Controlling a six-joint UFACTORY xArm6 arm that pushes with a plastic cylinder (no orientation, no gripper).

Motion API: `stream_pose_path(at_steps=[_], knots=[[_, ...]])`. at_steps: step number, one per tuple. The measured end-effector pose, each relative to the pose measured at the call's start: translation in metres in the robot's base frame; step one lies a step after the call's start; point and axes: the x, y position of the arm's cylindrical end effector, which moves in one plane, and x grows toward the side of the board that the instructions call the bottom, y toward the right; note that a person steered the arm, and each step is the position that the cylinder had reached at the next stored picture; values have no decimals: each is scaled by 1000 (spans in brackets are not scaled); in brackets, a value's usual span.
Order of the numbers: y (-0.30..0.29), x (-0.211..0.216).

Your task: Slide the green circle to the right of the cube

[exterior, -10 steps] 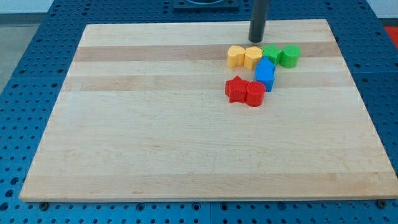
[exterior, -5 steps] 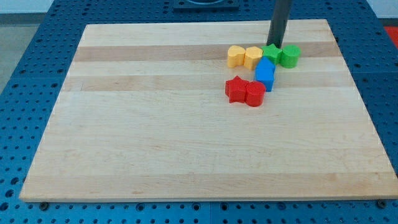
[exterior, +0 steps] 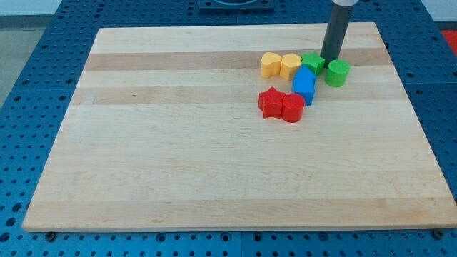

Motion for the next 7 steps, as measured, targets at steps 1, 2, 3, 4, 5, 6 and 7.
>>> stream_pose_path(at_steps=[1,2,3,4,5,6,7], knots=[[0,12],[0,26],[0,37],[5,44],[11,46],[27,33],[50,30]])
